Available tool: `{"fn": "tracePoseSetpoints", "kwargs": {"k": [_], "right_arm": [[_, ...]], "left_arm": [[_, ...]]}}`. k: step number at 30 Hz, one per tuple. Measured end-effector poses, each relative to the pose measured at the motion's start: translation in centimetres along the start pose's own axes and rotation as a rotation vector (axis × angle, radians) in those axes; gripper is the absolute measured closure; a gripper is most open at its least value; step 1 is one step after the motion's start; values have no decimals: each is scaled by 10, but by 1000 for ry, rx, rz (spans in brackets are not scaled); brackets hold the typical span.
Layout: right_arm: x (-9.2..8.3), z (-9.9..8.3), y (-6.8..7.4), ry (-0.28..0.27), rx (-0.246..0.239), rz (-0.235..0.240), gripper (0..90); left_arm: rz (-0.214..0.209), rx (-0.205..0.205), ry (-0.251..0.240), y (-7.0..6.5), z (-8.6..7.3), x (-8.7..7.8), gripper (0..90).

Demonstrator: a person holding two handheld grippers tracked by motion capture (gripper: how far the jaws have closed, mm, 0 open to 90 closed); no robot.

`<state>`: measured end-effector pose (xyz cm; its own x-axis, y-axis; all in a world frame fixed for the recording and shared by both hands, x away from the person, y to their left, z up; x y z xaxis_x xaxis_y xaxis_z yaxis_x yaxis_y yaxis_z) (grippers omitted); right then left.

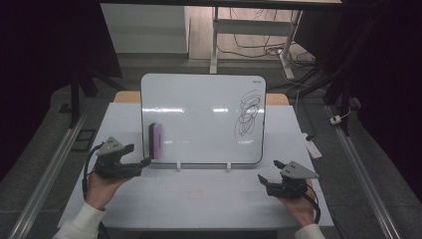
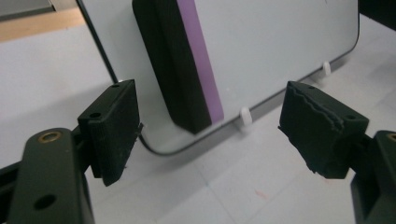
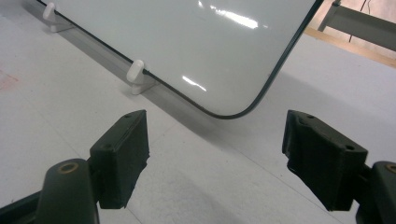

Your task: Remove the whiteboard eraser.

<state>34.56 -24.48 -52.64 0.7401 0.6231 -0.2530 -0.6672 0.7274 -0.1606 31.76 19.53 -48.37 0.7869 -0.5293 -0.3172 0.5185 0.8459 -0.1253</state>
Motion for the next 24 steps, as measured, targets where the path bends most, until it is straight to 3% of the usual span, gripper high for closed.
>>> {"fn": "tracePoseSetpoints", "kwargs": {"k": [5, 10, 15, 16, 24], "right_arm": [[0, -1, -1, 1, -4, -4, 223], [0, -1, 0, 5, -3, -7, 223], [0, -1, 0, 5, -8, -11, 223], [0, -2, 0, 6, -9, -12, 224], [2, -2, 2, 9, -21, -9, 224]], "left_arm": [[13, 5, -20, 2, 17, 13, 230], [43, 14, -18, 7, 31, 37, 256], [72, 14, -7, 11, 33, 53, 330], [96, 24, -8, 12, 33, 57, 348], [148, 12, 18, 17, 31, 69, 476]]}}
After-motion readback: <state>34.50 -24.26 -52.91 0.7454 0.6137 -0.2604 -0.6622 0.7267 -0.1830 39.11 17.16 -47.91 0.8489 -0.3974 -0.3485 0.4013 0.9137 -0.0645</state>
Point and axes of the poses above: each handheld gripper's, and its own axes: x roughly forward along the jaws, z roughly out of its top, y roughly to its left, the point moved 7 cm from there along x, roughly forward along the jaws, and after that the axes turned 15 degrees about -y, right-handed, at the moved point
